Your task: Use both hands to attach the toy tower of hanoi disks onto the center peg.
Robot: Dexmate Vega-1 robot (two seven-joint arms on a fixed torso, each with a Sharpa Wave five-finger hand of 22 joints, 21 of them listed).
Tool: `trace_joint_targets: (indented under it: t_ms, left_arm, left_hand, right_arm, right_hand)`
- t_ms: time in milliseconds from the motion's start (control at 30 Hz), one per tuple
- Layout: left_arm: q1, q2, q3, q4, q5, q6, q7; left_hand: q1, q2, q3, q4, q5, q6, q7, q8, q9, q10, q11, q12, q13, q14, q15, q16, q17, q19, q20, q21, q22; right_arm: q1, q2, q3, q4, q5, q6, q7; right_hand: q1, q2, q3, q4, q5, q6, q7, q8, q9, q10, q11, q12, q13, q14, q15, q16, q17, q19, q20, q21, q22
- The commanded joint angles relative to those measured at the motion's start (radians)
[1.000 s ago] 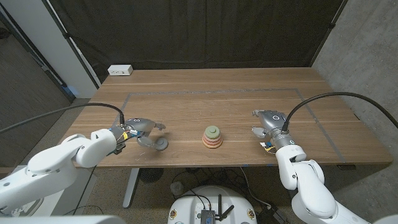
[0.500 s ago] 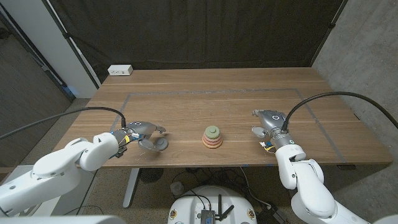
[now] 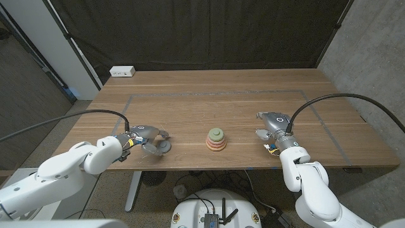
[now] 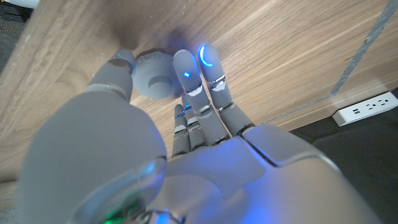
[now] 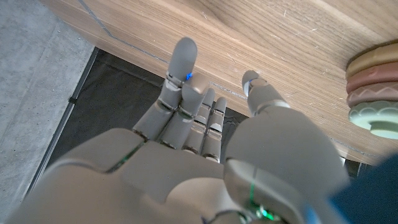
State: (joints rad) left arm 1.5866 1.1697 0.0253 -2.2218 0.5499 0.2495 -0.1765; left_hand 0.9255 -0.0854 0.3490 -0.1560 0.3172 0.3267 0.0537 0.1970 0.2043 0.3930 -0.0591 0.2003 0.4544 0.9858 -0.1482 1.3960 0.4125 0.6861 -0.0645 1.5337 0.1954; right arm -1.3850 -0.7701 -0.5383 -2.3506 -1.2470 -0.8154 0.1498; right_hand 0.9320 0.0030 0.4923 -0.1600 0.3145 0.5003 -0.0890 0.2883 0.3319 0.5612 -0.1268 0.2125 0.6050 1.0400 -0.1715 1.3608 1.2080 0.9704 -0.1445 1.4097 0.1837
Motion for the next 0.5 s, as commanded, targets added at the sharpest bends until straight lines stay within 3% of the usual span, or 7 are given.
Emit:
trace_joint_targets:
  t_ms: [33, 500]
  left_arm:
    - [-0.027, 0.014, 0.056, 0.01, -0.021, 0.029, 0.049]
    - [-0.091, 0.049, 0.145, 0.023, -0.063, 0.076, 0.07]
  left_hand:
    - [0.007, 0.005, -0.002, -0.001, -0.002, 0.013, -0.001, 0.009, 0.003, 0.015, 0.0, 0.009, 0.002, 0.007, -0.071, 0.009, 0.002, 0.012, -0.14, -0.001, 0.001]
    - [0.015, 0.013, -0.001, -0.003, -0.002, 0.026, -0.003, 0.013, 0.003, 0.036, -0.004, 0.016, -0.002, 0.012, -0.071, 0.012, 0.002, 0.014, -0.14, 0.0, 0.002]
  right_arm:
    - [-0.005, 0.001, 0.006, -0.002, -0.003, 0.0, 0.003]
    - [-0.001, 0.004, 0.007, -0.001, -0.012, 0.001, 0.025]
  right_hand:
    - [-0.001, 0.005, 0.006, -0.002, 0.007, 0.007, -0.003, 0.004, 0.003, 0.01, -0.003, -0.004, 0.005, -0.004, -0.047, -0.001, 0.002, -0.006, -0.073, 0.008, 0.002]
    - [-0.002, 0.007, 0.007, -0.001, 0.009, 0.007, -0.003, 0.003, 0.003, 0.012, -0.004, -0.004, 0.006, -0.002, -0.046, 0.0, 0.005, -0.007, -0.073, 0.01, 0.002]
